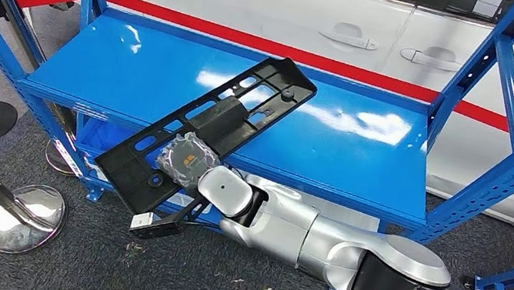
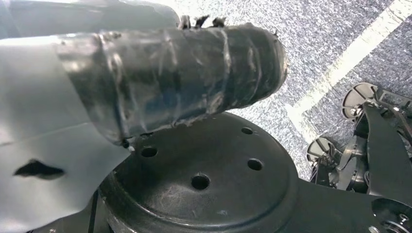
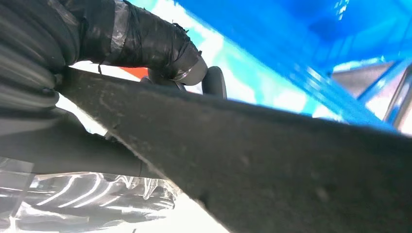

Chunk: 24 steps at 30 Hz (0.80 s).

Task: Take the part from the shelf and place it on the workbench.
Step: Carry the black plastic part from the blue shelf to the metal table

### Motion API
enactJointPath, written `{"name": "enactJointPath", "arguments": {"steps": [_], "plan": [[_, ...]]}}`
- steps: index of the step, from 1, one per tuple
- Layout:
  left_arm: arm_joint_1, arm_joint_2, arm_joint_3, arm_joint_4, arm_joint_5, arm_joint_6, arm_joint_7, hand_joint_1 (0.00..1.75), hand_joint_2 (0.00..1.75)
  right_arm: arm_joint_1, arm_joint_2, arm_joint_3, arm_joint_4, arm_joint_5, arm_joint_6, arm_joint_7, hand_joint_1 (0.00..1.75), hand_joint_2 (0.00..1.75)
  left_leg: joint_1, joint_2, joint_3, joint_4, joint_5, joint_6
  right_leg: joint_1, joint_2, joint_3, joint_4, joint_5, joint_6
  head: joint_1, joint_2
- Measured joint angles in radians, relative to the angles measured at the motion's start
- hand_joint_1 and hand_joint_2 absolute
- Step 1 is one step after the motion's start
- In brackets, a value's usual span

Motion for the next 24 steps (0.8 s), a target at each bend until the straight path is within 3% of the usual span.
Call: {"name": "enactJointPath", "arguments": {"steps": [6,14,24], "plan": [[0.001,0.001,0.0,0.0,-0.004,-0.003,0.012,0.0,0.0,-0.054,-0.013,0.0,-0.114,0.002,0.062,0.006,1.75,1.75,0.0,0.0,0.0,0.0,0.0,0.0,0.0,0.0,0.0,0.0,0.0,0.0,0.0,0.0],[0.001,0.006,0.0,0.0,0.003,-0.023,0.011,0.0,0.0,-0.145,-0.042,0.0,-0.277,-0.142,0.142,0.027,1.75,1.75,0.0,0.0,-0.001,0.0,0.0,0.0,0.0,0.0,-0.001,0.0,0.0,0.0,0.0,0.0],[0.002,0.01,0.0,0.0,-0.004,-0.05,-0.003,0.0,0.0,-0.208,-0.103,0.0,-0.408,-0.215,0.158,0.089,1.75,1.75,0.0,0.0,-0.001,0.0,0.0,0.0,-0.001,0.0,-0.001,0.0,0.0,0.0,0.0,0.0]]}}
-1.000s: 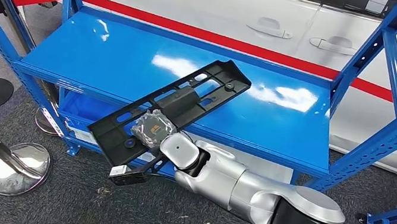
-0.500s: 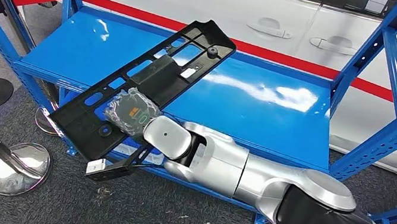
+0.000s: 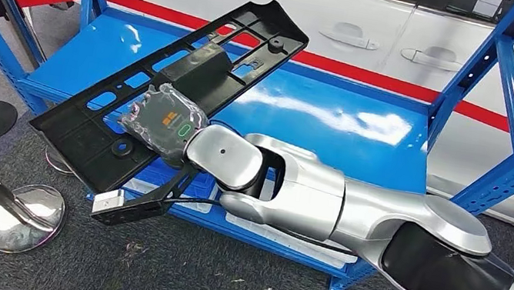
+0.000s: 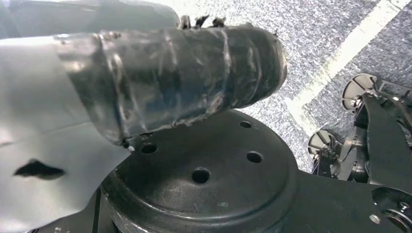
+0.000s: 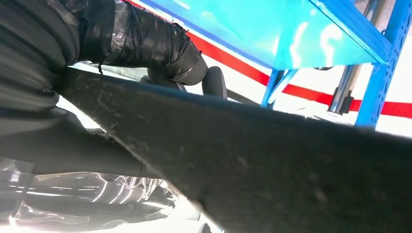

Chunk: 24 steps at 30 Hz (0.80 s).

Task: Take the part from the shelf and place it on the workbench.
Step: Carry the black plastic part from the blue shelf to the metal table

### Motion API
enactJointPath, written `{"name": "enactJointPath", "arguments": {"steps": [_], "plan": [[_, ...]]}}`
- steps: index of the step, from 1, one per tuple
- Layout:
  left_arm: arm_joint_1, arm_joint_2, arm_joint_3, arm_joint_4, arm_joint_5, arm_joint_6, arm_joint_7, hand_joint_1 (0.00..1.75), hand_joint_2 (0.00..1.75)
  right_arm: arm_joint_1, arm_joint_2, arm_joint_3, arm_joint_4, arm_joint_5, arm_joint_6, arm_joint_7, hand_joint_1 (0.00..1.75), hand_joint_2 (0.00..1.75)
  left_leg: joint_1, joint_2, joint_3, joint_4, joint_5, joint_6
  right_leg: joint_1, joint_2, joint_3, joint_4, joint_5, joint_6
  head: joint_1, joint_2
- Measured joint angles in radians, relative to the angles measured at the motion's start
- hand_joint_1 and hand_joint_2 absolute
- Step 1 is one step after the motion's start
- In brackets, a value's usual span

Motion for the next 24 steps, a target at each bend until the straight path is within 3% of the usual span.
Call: {"name": "enactJointPath", "arguments": {"steps": [4,8,24], "plan": [[0.0,0.003,0.0,0.0,-0.004,-0.009,-0.007,0.0,0.0,-0.014,-0.027,0.0,-0.044,-0.013,0.001,0.015,1.75,1.75,0.0,0.0,0.0,0.0,0.0,0.0,0.0,0.0,0.0,0.0,0.0,0.0,0.0,0.0],[0.0,0.005,0.0,0.0,-0.007,-0.012,-0.012,0.0,1.75,-0.02,-0.041,0.0,-0.071,-0.016,0.003,0.022,1.75,1.75,0.0,0.0,0.0,0.0,0.0,0.0,0.0,0.0,0.0,0.0,0.0,0.0,0.0,0.0],[-0.001,0.011,0.0,0.0,-0.026,0.015,-0.019,0.0,1.75,-0.035,-0.079,0.002,-0.15,-0.018,0.015,0.047,1.75,1.75,0.0,0.0,0.0,0.0,0.0,0.0,0.0,0.0,0.0,0.0,0.0,0.0,0.0,0.0]]}}
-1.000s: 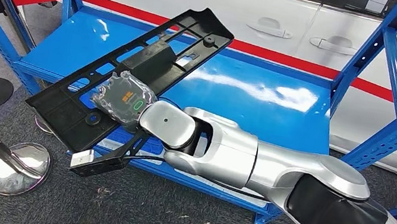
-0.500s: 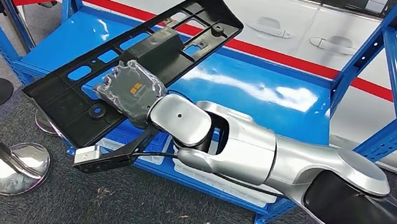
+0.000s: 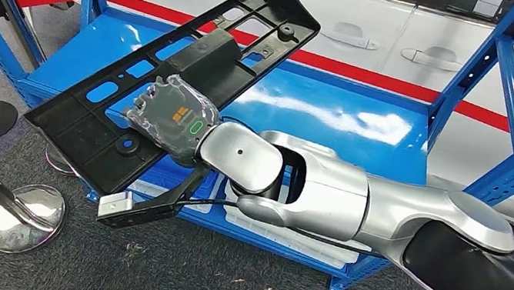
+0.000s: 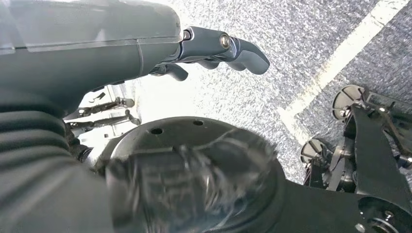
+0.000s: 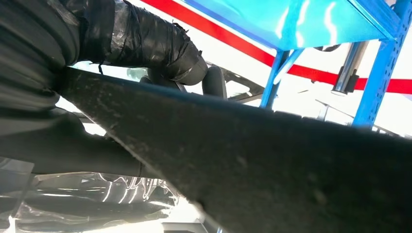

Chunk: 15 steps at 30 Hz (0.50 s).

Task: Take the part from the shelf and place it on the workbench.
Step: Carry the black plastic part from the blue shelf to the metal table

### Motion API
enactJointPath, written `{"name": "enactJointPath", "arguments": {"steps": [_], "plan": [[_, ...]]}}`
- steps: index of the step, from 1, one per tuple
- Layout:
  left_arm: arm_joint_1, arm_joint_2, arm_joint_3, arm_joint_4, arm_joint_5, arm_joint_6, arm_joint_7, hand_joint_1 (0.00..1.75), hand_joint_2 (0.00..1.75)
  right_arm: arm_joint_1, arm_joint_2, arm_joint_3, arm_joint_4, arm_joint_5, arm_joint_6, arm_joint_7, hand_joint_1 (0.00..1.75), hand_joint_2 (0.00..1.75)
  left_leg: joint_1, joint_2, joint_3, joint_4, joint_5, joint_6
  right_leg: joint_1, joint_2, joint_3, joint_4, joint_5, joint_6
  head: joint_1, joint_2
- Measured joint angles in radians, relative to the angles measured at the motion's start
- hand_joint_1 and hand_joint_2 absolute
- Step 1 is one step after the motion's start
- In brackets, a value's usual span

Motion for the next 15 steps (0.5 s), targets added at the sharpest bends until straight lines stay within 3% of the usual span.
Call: {"name": "enactJointPath", "arguments": {"steps": [15], "plan": [[0.0,0.004,0.0,0.0,0.008,0.006,0.0,0.0,1.75,0.007,-0.038,0.0,-0.042,-0.018,-0.024,-0.01,1.75,1.75,0.0,0.0,0.0,0.0,0.0,0.0,0.0,0.0,0.0,0.0,0.0,0.0,0.0,0.0]]}}
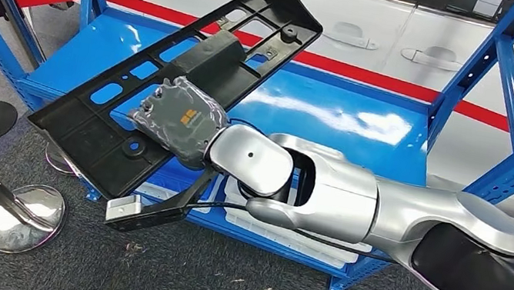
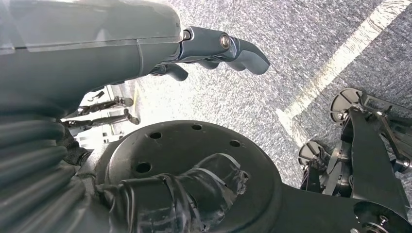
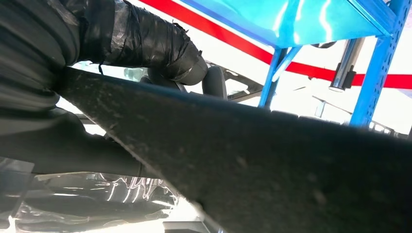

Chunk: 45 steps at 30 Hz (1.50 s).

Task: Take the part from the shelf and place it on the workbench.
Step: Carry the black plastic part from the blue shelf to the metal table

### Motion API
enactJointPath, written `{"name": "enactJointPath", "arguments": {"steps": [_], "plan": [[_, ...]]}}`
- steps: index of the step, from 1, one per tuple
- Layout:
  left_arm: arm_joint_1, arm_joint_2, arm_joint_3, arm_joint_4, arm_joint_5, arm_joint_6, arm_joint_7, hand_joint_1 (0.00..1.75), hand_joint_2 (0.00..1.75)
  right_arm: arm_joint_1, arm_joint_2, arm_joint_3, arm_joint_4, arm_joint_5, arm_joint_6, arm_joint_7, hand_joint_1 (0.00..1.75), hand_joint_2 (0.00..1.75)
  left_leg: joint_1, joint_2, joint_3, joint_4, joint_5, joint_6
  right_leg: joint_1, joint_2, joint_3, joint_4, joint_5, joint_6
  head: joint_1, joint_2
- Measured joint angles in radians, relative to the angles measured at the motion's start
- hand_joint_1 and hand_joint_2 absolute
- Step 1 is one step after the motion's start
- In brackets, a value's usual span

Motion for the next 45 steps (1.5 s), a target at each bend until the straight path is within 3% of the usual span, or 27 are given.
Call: {"name": "enactJointPath", "arguments": {"steps": [7,27,31,36,38,41,42,43,45], "plan": [[0.0,0.001,0.0,0.0,0.0,0.0,0.017,0.0,1.75,0.024,-0.011,0.001,-0.008,-0.023,-0.012,-0.019,1.75,1.75,0.0,0.0,0.0,0.0,0.0,0.0,0.0,0.0,0.0,0.0,0.0,0.0,0.0,0.0],[0.0,0.002,0.0,0.0,-0.005,0.004,0.033,0.0,1.75,0.052,-0.071,-0.019,-0.047,-0.025,-0.045,0.023,1.75,1.75,-0.003,0.0,-0.001,0.002,-0.001,0.001,-0.006,0.0,0.0,-0.001,0.001,0.001,0.0,0.0],[0.0,0.003,0.0,0.0,-0.006,0.004,0.033,0.0,1.75,0.055,-0.076,-0.024,-0.052,-0.025,-0.045,0.025,1.75,1.75,-0.005,0.0,-0.003,0.006,-0.004,0.006,-0.009,0.0,0.0,-0.001,0.001,0.004,0.0,0.0],[0.0,0.005,0.0,0.0,-0.01,0.009,0.039,0.0,1.75,0.056,-0.078,-0.032,-0.057,-0.02,-0.045,0.032,1.75,1.75,-0.003,-0.007,-0.002,-0.002,-0.003,0.02,-0.009,-0.004,0.004,-0.005,0.0,0.016,0.0,0.0],[-0.001,0.005,0.0,0.0,-0.011,0.011,0.041,0.0,1.75,0.055,-0.08,-0.037,-0.062,-0.014,-0.045,0.038,1.75,1.75,0.005,-0.017,0.007,-0.019,0.005,0.028,-0.01,0.021,-0.013,0.033,-0.028,0.021,0.002,0.0],[-0.003,0.005,0.0,0.0,-0.013,0.016,0.039,0.0,1.75,0.057,-0.086,-0.043,-0.067,-0.008,-0.045,0.042,1.75,1.75,0.008,-0.039,0.011,-0.025,0.009,0.033,-0.013,0.053,-0.102,0.213,-0.11,0.025,0.005,0.0],[-0.004,0.005,0.0,0.0,-0.014,0.017,0.039,0.0,1.75,0.06,-0.087,-0.043,-0.068,-0.008,-0.045,0.042,1.75,1.75,0.009,-0.049,0.011,-0.023,0.009,0.032,-0.016,0.055,-0.126,0.255,-0.116,0.027,0.004,0.0],[-0.004,0.005,0.0,0.0,-0.015,0.018,0.039,0.0,1.75,0.062,-0.088,-0.044,-0.068,-0.008,-0.045,0.042,1.75,1.75,0.01,-0.061,0.011,-0.021,0.007,0.03,-0.019,0.056,-0.134,0.262,-0.104,0.03,0.004,0.0],[-0.004,0.005,0.0,0.0,-0.019,0.018,0.039,0.0,1.75,0.064,-0.09,-0.045,-0.071,-0.008,-0.045,0.043,1.75,1.75,0.016,-0.086,0.011,-0.012,0.002,0.022,-0.028,0.067,-0.1,0.171,-0.034,0.034,0.005,0.0]]}}
